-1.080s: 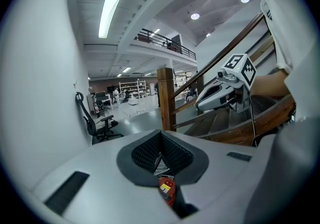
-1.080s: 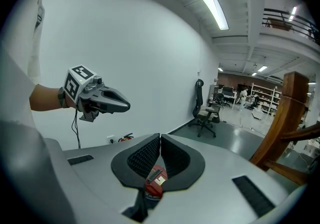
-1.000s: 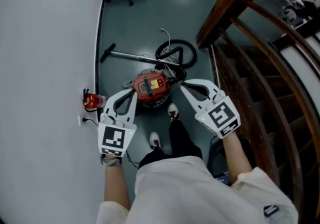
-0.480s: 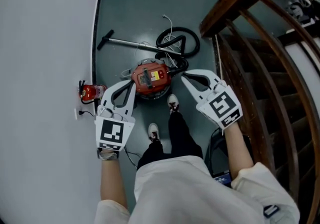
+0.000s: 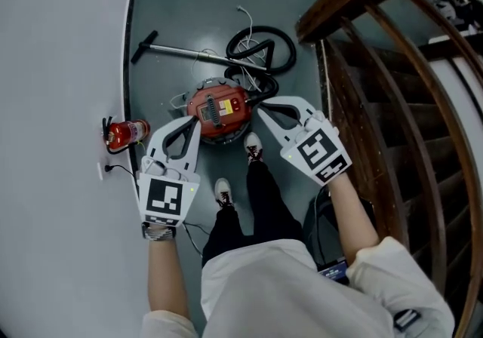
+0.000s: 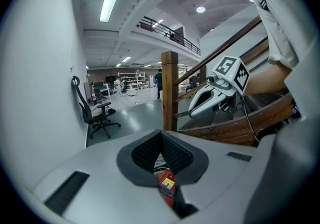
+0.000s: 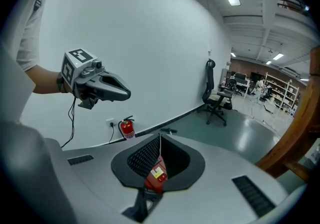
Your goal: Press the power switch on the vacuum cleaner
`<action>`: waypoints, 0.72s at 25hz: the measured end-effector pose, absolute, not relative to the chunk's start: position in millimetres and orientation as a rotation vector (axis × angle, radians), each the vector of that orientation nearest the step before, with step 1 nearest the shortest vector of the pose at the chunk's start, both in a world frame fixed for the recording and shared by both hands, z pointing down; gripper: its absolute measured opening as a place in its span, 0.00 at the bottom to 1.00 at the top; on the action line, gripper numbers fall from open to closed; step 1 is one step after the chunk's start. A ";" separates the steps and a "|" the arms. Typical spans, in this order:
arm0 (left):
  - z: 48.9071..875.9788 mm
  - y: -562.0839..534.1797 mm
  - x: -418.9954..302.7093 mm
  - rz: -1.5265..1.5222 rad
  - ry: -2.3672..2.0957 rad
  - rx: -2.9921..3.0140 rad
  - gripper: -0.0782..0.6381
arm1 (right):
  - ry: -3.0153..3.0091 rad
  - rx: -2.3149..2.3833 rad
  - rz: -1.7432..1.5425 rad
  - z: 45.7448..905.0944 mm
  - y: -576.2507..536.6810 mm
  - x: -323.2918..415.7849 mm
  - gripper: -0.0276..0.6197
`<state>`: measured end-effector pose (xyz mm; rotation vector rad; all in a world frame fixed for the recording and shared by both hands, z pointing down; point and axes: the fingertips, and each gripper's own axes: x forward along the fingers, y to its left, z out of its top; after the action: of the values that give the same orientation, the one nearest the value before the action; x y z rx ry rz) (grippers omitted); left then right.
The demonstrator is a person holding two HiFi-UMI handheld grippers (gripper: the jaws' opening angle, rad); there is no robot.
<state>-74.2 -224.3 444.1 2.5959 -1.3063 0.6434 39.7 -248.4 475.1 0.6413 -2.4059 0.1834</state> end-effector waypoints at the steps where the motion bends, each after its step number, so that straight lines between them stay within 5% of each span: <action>1: 449.5 -226.4 -76.1 0.636 -1.312 2.586 0.11 | -2.401 0.638 0.184 481.7 -251.0 37.3 0.09; 18: 516.7 -227.6 -92.6 0.632 -1.321 2.437 0.11 | -2.311 0.555 0.312 601.7 -271.1 34.6 0.09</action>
<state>-92.6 -227.6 516.7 2.4366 -1.3213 0.6317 34.6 -271.1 601.7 0.5551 -2.3115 0.3116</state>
